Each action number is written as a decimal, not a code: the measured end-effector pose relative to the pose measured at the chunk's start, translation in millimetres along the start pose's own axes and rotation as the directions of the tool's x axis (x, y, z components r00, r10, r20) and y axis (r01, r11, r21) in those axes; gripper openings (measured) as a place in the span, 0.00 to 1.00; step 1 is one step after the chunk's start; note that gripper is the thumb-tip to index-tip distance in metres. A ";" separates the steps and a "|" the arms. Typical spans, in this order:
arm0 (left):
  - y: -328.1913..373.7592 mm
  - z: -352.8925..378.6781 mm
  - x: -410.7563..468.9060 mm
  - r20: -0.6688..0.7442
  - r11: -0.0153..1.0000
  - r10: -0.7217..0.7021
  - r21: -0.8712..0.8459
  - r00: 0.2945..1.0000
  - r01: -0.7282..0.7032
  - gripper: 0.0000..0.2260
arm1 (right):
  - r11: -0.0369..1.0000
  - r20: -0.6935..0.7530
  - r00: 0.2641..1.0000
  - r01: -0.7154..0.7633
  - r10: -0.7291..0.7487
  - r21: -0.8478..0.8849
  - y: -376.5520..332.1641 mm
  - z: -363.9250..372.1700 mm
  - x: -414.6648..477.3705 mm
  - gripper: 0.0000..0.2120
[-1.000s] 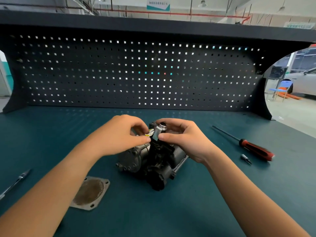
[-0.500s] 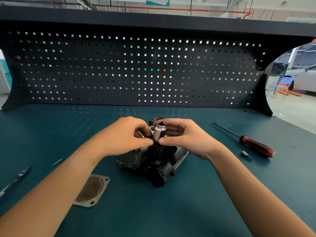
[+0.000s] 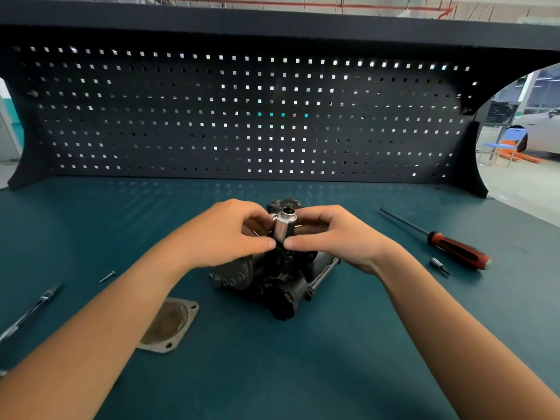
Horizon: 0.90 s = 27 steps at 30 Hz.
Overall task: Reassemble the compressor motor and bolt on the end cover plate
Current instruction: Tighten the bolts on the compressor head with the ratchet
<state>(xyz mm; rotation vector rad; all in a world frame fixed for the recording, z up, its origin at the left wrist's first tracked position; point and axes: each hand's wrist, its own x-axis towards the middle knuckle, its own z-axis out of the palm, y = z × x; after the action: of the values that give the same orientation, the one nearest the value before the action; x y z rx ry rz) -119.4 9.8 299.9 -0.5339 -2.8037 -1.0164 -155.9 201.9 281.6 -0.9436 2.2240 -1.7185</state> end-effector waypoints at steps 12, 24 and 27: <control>12.4 11.9 -6.9 -0.014 0.986 -0.031 0.162 0.999 0.033 0.16 | 0.997 -0.031 0.998 -0.048 0.047 -0.059 0.9 -0.8 0.4 0.14; 7.8 11.9 -7.8 0.018 0.992 -0.033 0.124 0.999 0.031 0.16 | 1.000 -0.017 1.000 -0.013 0.012 -0.018 6.3 2.0 -2.6 0.08; 5.2 12.8 -5.0 -0.017 0.996 -0.013 0.091 1.000 0.014 0.13 | 1.000 -0.003 1.000 -0.016 0.016 -0.014 6.1 2.7 -3.5 0.08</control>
<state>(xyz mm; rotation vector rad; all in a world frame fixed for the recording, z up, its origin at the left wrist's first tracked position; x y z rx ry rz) -112.6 20.3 292.1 -0.4947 -2.8267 -0.8863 -154.0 202.6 274.4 -0.9248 2.2419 -1.7006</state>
